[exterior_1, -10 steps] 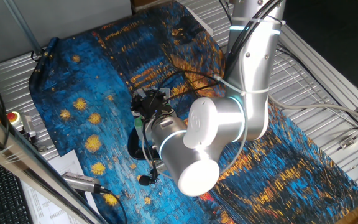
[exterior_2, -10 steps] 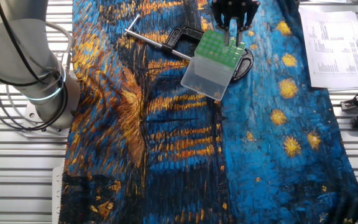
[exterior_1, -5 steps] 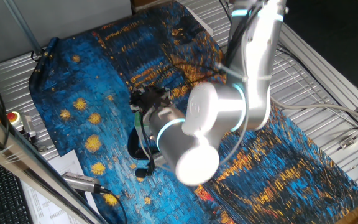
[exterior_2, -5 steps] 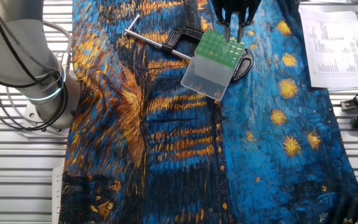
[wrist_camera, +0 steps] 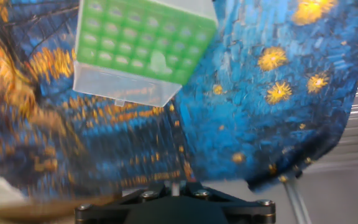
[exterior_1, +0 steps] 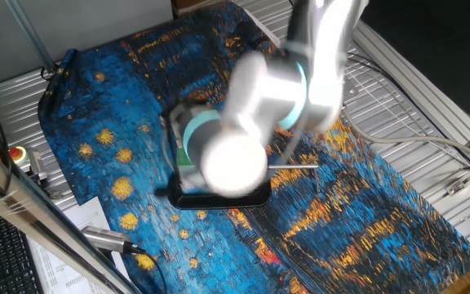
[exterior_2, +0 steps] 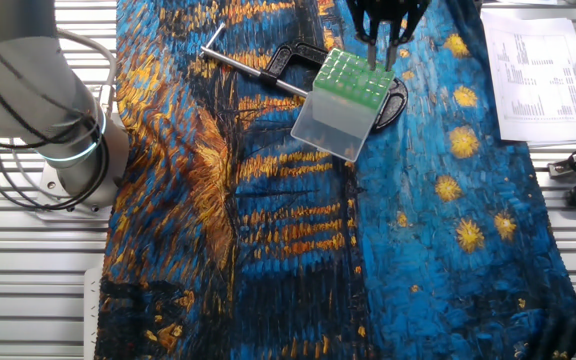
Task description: Insert a large pipette tip into the holder for large pipette tips
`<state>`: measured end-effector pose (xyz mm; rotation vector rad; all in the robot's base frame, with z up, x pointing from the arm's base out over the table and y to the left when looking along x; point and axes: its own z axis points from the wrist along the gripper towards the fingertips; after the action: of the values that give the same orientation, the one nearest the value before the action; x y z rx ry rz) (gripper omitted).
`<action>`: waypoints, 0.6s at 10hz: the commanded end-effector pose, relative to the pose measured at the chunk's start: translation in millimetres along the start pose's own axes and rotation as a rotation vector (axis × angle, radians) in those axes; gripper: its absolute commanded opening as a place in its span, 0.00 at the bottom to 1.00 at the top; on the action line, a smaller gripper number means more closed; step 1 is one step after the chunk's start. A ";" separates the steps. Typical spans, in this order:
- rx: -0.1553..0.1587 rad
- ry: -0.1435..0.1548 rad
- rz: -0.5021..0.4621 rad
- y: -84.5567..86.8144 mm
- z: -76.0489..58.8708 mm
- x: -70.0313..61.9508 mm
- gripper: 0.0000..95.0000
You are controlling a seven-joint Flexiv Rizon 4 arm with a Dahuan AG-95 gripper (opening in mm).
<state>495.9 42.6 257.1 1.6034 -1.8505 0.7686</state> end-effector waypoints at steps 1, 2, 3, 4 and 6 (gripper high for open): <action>-0.097 -0.226 0.252 -5.2 10.1 24.0 0.00; -0.166 -0.291 0.369 -5.9 13.0 28.2 0.00; -0.258 -0.342 0.497 -6.6 14.6 31.0 0.00; -0.342 -0.373 0.629 -7.1 15.3 32.1 0.00; -0.493 -0.453 0.858 -8.0 19.3 35.4 0.00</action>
<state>497.4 14.0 267.8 1.2728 -2.4681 0.4760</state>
